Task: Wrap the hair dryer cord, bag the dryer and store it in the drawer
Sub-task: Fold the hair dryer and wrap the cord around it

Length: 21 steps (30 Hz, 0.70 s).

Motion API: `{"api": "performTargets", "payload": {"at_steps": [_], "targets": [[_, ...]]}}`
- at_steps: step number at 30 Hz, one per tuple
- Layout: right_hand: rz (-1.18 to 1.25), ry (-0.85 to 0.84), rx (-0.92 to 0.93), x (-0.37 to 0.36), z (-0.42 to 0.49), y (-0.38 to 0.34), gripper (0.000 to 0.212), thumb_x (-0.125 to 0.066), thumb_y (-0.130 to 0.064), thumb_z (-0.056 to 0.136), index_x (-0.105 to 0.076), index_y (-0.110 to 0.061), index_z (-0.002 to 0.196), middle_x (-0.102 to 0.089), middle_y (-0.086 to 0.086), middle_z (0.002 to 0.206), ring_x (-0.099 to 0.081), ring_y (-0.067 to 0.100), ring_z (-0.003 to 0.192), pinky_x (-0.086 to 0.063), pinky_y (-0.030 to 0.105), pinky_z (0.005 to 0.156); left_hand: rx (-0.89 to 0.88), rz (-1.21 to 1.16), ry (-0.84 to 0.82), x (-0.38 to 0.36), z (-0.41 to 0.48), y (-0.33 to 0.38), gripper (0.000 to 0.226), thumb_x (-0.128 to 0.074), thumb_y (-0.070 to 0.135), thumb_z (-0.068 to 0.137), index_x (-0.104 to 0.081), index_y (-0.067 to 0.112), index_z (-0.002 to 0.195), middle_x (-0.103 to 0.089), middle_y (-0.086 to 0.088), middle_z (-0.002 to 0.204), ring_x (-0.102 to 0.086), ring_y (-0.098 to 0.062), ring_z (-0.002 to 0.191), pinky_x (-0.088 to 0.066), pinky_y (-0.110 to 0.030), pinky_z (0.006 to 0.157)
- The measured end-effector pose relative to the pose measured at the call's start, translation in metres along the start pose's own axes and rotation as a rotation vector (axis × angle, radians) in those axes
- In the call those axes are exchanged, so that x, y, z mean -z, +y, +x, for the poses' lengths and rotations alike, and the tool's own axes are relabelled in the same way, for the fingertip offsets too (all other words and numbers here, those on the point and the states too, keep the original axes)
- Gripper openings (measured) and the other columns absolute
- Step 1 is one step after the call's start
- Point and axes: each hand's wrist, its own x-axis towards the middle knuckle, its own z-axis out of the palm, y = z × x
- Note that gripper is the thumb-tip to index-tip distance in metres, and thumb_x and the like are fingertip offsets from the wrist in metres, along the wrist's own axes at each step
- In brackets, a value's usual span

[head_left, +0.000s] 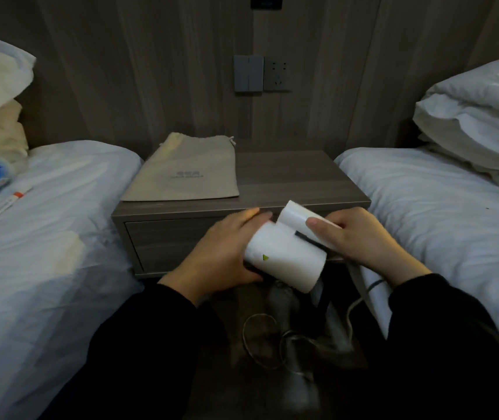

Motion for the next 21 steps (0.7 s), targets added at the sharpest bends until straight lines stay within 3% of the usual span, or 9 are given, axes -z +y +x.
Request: {"api": "performTargets", "payload": {"at_steps": [2, 4, 9, 14, 17, 19, 21], "targets": [[-0.086, -0.096, 0.04, 0.004, -0.003, -0.005, 0.054, -0.054, -0.06, 0.077, -0.051, -0.014, 0.048, -0.047, -0.001, 0.048, -0.05, 0.015, 0.053, -0.039, 0.034, 0.056, -0.103, 0.167, -0.029, -0.008, -0.003, 0.002, 0.095, -0.076, 0.051, 0.062, -0.031, 0.027, 0.143, -0.035, -0.004, 0.149, -0.033, -0.022, 0.136, -0.031, -0.043, 0.111], [-0.134, -0.161, 0.035, 0.002, -0.005, -0.009, 0.053, -0.055, -0.06, 0.078, -0.048, -0.019, 0.045, -0.048, -0.002, 0.048, -0.051, 0.015, 0.053, -0.037, 0.032, 0.055, -0.138, 0.183, -0.071, -0.017, -0.005, 0.006, 0.085, -0.075, 0.05, 0.064, -0.04, 0.024, 0.137, -0.045, -0.001, 0.14, -0.042, -0.018, 0.128, -0.034, -0.034, 0.107], [-0.195, -0.223, 0.023, -0.019, -0.01, -0.002, 0.047, -0.055, -0.06, 0.078, -0.056, -0.02, 0.054, -0.054, -0.002, 0.054, -0.055, 0.014, 0.057, -0.038, 0.031, 0.055, -0.058, 0.145, -0.14, -0.03, -0.017, 0.003, 0.067, -0.074, 0.043, 0.067, -0.047, 0.021, 0.125, -0.054, 0.002, 0.122, -0.054, -0.014, 0.109, -0.048, -0.027, 0.087], [0.056, 0.03, 0.056, -0.016, -0.003, 0.01, 0.018, -0.056, -0.042, 0.083, -0.067, -0.028, 0.081, -0.07, -0.005, 0.082, -0.063, 0.012, 0.081, -0.047, 0.029, 0.075, -0.024, 0.081, -0.058, -0.025, -0.018, -0.009, 0.067, -0.077, 0.042, 0.061, -0.053, 0.021, 0.12, -0.059, 0.0, 0.116, -0.057, -0.017, 0.107, -0.045, -0.028, 0.081], [0.149, 0.094, 0.023, -0.01, 0.004, 0.024, 0.016, -0.051, -0.033, 0.091, -0.064, -0.025, 0.088, -0.066, -0.005, 0.08, -0.06, 0.009, 0.076, -0.044, 0.022, 0.071, 0.092, -0.049, -0.049, -0.017, -0.016, -0.014, 0.073, -0.082, 0.04, 0.057, -0.053, 0.023, 0.122, -0.059, 0.001, 0.117, -0.057, -0.015, 0.106, -0.044, -0.025, 0.082], [0.289, 0.141, 0.017, -0.009, 0.009, 0.033, 0.014, -0.051, -0.017, 0.093, -0.064, -0.023, 0.093, -0.067, -0.001, 0.084, -0.062, 0.002, 0.074, -0.047, 0.02, 0.074, 0.13, -0.134, -0.064, -0.013, -0.016, -0.016, 0.076, -0.083, 0.041, 0.053, -0.055, 0.022, 0.121, -0.061, 0.0, 0.116, -0.059, -0.017, 0.105, -0.048, -0.03, 0.084], [0.43, 0.162, 0.025, -0.009, 0.013, 0.038, 0.027, -0.05, 0.001, 0.09, -0.062, -0.023, 0.095, -0.068, 0.003, 0.082, -0.065, -0.001, 0.069, -0.049, 0.017, 0.073, 0.167, -0.233, -0.117, -0.013, -0.016, -0.014, 0.075, -0.085, 0.041, 0.053, -0.057, 0.022, 0.119, -0.063, 0.003, 0.113, -0.059, -0.013, 0.102, -0.048, -0.028, 0.085]]}}
